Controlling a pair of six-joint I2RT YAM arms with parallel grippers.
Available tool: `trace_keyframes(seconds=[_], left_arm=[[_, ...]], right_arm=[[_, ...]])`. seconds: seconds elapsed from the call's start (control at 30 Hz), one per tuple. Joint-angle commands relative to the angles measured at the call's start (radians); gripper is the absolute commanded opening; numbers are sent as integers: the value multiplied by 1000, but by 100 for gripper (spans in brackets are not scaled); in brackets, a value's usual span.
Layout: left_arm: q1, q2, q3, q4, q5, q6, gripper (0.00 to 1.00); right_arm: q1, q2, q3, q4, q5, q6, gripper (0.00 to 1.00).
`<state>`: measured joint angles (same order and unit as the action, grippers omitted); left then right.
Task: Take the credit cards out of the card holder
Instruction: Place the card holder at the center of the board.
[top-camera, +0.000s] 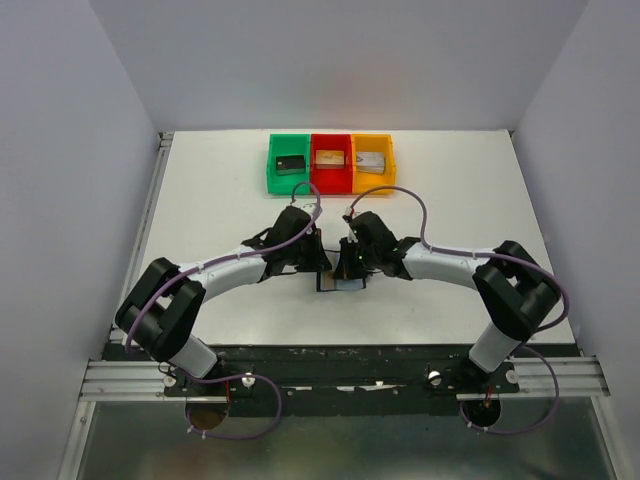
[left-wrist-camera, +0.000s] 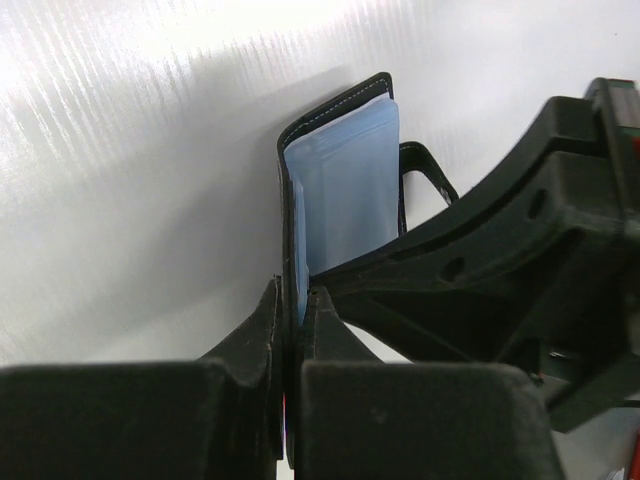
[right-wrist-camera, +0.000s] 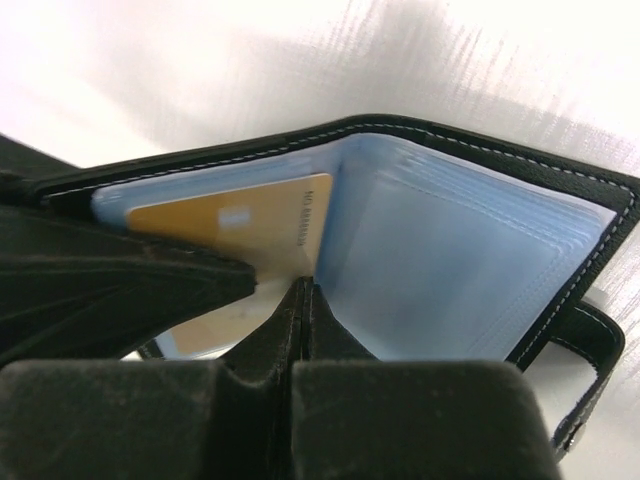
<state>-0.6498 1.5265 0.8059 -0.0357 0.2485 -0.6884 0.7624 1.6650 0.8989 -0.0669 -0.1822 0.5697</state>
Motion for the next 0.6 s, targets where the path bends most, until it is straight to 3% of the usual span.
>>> trace_keyframes(seconds=[0.0, 0.57], left_arm=[[3, 11, -5, 28, 23, 0, 0], [59, 44, -22, -23, 17, 21, 0]], right_arm=[[-20, 48, 29, 10, -14, 9, 2], [-104, 21, -77, 30, -19, 7, 1]])
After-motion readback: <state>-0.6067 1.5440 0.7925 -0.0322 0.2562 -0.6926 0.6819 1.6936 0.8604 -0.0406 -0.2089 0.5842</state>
